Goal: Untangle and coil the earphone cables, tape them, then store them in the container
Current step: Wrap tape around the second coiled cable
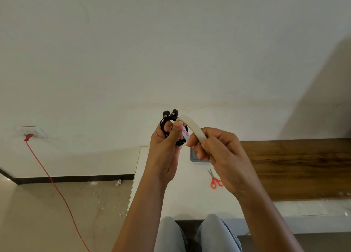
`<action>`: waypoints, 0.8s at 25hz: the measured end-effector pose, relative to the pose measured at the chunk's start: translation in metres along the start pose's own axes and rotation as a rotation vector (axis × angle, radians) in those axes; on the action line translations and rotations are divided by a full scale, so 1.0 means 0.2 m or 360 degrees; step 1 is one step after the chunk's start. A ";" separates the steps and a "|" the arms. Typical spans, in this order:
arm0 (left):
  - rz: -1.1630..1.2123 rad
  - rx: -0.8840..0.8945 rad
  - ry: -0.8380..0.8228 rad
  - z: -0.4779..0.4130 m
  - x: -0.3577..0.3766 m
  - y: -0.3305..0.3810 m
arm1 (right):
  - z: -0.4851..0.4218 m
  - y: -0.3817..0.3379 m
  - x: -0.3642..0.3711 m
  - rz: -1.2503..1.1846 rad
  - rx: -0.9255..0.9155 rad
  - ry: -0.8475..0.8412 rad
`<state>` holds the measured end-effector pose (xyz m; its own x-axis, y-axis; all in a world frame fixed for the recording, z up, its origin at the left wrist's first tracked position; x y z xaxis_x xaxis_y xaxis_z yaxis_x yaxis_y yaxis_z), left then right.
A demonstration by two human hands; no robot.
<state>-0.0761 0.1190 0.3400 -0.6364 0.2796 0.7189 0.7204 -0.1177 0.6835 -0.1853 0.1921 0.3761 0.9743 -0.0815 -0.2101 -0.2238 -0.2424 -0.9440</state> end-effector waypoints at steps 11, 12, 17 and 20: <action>-0.0020 0.0010 0.0040 0.01 0.00 0.01 | -0.01 0.01 -0.01 0.0001 0.0066 0.0079; -0.0027 0.0012 0.0042 0.01 0.00 0.01 | -0.01 0.01 -0.01 -0.0002 0.0061 0.0081; -0.0135 0.0012 0.0038 0.02 -0.01 0.02 | -0.01 0.03 -0.03 0.0004 0.0054 0.0052; -0.0214 0.0013 0.0014 0.02 -0.02 0.02 | -0.01 0.03 -0.05 -0.0043 0.0067 -0.0007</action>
<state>-0.0692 0.1208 0.3404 -0.7298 0.2842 0.6218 0.6305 -0.0718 0.7728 -0.1969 0.1890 0.3725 0.9801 -0.0710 -0.1852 -0.1960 -0.2039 -0.9592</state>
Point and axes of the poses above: each hand's wrist, its own z-axis away from the middle knuckle, its own x-axis out of the palm, y = z × x, the point moved 2 cm from there along -z, towards the middle knuckle, and after that the axes turned 13 degrees about z, right-handed, at the moved point
